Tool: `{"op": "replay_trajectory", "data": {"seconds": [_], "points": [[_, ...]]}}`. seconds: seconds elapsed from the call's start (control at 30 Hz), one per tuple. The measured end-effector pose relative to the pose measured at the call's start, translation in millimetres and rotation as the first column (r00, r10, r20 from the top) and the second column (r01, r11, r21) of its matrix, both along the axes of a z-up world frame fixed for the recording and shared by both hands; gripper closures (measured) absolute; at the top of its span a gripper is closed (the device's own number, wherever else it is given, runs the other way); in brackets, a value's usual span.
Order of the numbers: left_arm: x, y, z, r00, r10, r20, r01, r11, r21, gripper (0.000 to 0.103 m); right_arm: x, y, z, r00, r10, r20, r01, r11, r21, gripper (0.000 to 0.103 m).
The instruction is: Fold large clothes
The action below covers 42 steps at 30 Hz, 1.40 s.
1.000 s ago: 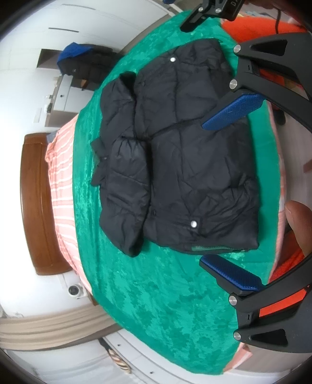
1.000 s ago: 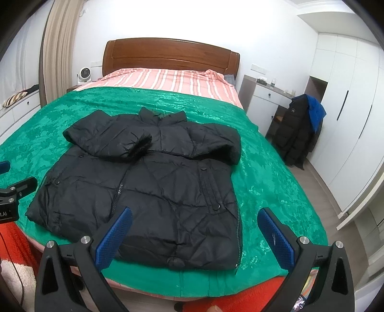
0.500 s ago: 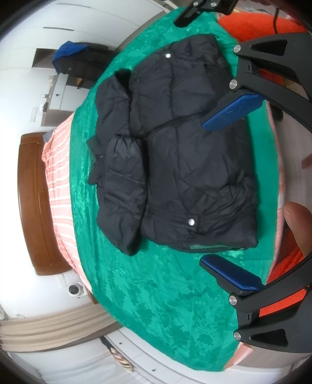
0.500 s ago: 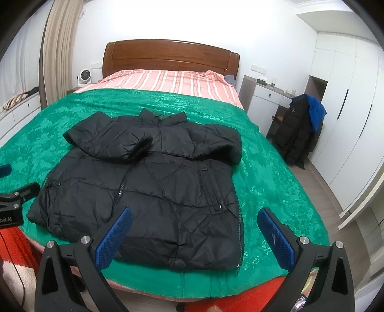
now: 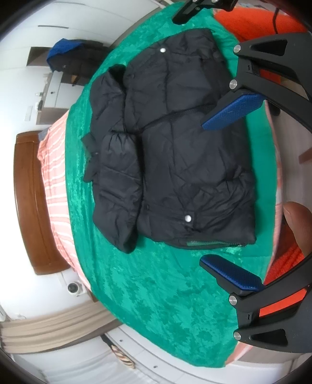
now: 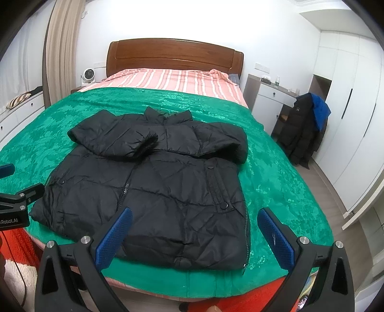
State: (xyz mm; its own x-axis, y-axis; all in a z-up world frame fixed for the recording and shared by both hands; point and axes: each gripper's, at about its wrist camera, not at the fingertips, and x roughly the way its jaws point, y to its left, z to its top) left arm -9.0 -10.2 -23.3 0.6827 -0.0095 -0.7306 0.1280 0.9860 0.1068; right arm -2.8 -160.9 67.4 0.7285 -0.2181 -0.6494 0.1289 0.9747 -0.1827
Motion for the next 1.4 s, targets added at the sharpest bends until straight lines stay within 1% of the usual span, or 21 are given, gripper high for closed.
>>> {"op": "replay_trajectory", "data": {"seconds": [0.6,0.77,0.93,1.4], "points": [[2.1,-1.1,-2.8,1.000,-0.005,-0.013,0.005,1.000,0.006,0.000,2.8,0.3,-3.9,1.000,0.013,-0.016,-0.013,1.000,0.011,0.000],[4.1,3.8,-2.9,1.000,0.005,-0.022,-0.005,1.000,-0.011,0.000,3.0,0.8,-3.8,1.000,0.013,-0.014,-0.012,1.000,0.009,0.000],[4.1,5.0,-3.1,1.000,0.015,-0.020,-0.015,1.000,-0.009,0.000,3.3,2.4,-6.7,1.000,0.018,-0.014,-0.018,1.000,0.011,0.000],[3.6,1.1,-2.0,1.000,0.006,-0.018,-0.006,1.000,-0.010,0.000,3.4,-0.2,-10.3,1.000,0.004,-0.012,-0.003,1.000,0.024,0.000]]}}
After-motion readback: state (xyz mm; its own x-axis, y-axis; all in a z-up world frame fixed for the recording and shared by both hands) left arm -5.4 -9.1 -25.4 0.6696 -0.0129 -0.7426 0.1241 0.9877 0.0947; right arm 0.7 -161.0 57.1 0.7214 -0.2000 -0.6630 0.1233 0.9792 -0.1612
